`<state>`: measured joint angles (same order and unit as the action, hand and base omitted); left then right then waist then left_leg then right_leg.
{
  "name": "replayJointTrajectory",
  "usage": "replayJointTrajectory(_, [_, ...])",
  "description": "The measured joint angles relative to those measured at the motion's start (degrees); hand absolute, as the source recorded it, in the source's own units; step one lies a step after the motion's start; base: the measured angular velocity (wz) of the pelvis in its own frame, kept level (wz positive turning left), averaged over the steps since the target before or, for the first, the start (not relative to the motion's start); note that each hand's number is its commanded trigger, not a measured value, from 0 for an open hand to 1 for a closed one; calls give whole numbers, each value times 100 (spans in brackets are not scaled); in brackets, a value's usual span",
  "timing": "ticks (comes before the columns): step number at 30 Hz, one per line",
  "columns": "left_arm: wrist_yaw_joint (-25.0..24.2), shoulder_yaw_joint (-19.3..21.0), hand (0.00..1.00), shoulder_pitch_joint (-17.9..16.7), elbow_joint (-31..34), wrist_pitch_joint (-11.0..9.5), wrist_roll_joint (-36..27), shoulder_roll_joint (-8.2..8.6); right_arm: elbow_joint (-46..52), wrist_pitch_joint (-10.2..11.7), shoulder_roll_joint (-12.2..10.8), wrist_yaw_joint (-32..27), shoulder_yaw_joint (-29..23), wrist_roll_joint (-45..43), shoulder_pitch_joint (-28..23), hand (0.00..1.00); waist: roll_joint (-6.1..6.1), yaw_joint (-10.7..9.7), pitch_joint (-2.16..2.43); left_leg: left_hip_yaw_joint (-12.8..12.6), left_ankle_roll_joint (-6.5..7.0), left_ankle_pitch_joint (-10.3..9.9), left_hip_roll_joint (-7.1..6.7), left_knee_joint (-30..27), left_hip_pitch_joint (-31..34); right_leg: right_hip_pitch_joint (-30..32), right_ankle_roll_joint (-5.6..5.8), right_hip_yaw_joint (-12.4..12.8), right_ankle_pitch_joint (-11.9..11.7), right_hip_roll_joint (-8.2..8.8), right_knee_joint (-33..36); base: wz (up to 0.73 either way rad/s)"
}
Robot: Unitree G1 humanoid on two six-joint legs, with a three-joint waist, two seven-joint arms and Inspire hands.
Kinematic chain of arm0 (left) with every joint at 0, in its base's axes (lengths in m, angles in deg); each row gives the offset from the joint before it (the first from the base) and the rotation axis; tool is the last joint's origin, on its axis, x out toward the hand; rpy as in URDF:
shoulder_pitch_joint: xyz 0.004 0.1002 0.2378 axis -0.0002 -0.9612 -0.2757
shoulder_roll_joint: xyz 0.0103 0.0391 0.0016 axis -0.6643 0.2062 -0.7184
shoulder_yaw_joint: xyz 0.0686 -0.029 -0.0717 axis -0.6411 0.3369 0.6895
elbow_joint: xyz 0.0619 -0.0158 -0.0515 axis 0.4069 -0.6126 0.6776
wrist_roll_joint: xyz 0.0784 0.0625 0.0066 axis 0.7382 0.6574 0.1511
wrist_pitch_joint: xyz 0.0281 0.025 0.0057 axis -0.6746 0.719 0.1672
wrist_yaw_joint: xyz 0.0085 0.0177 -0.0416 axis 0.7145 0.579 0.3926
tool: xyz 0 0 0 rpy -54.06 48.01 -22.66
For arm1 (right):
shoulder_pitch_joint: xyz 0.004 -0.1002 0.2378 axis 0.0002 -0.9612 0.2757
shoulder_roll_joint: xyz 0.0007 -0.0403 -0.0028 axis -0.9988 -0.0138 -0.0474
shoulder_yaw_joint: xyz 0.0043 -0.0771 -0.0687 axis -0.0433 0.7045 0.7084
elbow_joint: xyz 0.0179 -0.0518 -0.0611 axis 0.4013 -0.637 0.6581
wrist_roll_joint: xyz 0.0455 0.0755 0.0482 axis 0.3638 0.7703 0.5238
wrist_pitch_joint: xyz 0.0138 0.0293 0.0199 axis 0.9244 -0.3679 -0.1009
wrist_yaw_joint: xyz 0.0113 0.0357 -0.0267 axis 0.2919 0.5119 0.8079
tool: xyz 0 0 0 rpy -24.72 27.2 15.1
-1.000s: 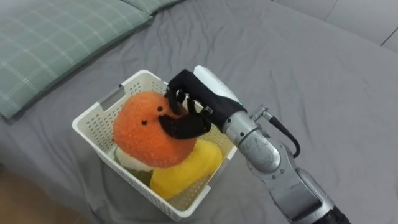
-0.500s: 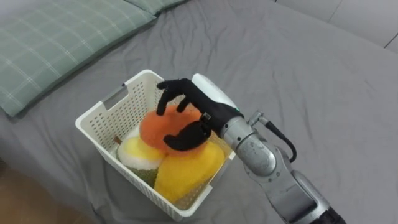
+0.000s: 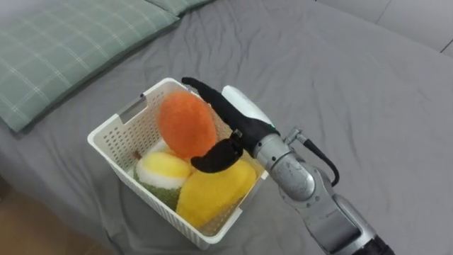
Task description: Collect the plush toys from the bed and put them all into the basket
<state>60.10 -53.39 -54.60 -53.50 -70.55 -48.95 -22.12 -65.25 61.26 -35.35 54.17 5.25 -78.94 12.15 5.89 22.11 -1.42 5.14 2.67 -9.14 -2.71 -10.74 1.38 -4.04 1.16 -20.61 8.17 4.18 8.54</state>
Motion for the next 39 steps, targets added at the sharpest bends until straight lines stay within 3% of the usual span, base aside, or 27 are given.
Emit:
replayJointTrajectory(9, [-1, 10, 0, -17, -5, 1, 1, -2, 3, -6, -3, -130, -203, -13, -4, 0, -49, -110, 42, -13, 1, 2, 1, 2, -38, -9, 0, 3, 0, 2, 2, 0])
replayJointTrajectory(16, [-5, 253, 0, -161, -278, -64, 23, -18, 247, 256, 39, -551, -1160, 447, -526, 0, -114, -339, 60, -165, 8, 2, 18, 43, -176, -87, 4, 147, -2, 1, 3, -9])
replayJointTrajectory(19, [34, 263, 0, -296, -348, -99, 20, -38, 365, 286, 114, -832, -1562, 828, -720, 0, -166, -580, 83, -222, 13, -1, 27, 58, -227, -105, 6, 229, -3, -2, 10, -15])
replayJointTrajectory(23, [135, 534, 0, -416, -425, -128, 17, -30, 497, 549, 155, -1210, -2021, 1200, -939, 0, -242, -813, 146, -462, 13, -2, 84, 135, -333, -83, 0, 446, -11, -25, 20, -25])
replayJointTrajectory(24, [136, 576, 0, -433, -418, -151, 8, -29, 507, 562, 165, -1255, -2064, 1307, -942, 0, -252, -832, 143, -507, 12, -2, 96, 152, -360, -80, -5, 494, -14, -31, 19, -27])
replayJointTrajectory(26, [135, 610, 0, -501, -354, -192, 13, -22, 516, 618, 189, -1307, -2333, 1834, -941, 0, -266, -1061, 147, -599, 6, -6, 121, 158, -427, -91, -12, 592, -18, -43, 18, -23])
replayJointTrajectory(28, [131, 610, 0, -546, -329, -254, 38, 5, 538, 620, 222, -1419, -2578, 2090, -940, 0, -282, -1104, 141, -702, 6, -6, 135, 206, -512, -84, -20, 695, -24, -85, 26, -28])
replayJointTrajectory(35, [153, 557, 0, -579, -314, -293, -1, 15, 614, 789, 248, -1799, -3213, 2695, -943, 0, -277, -1569, 143, -983, -4, -55, 202, 260, -565, -4, -28, 960, -32, -143, 68, -21])
replayJointTrajectory(37, [206, 558, 0, -548, -303, -302, 16, 23, 617, 830, 360, -1899, -3400, 3065, -1022, 0, -282, -1735, 143, -1039, -6, -57, 207, 267, -559, 77, -34, 1023, -36, -150, 113, -17])
replayJointTrajectory(39, [225, 569, 0, -568, -289, -356, 55, 23, 616, 829, 443, -1968, -3599, 3267, -1208, 0, -284, -1734, 142, -1134, -5, -54, 213, 326, -580, 97, -33, 1118, -36, -165, 116, -21])
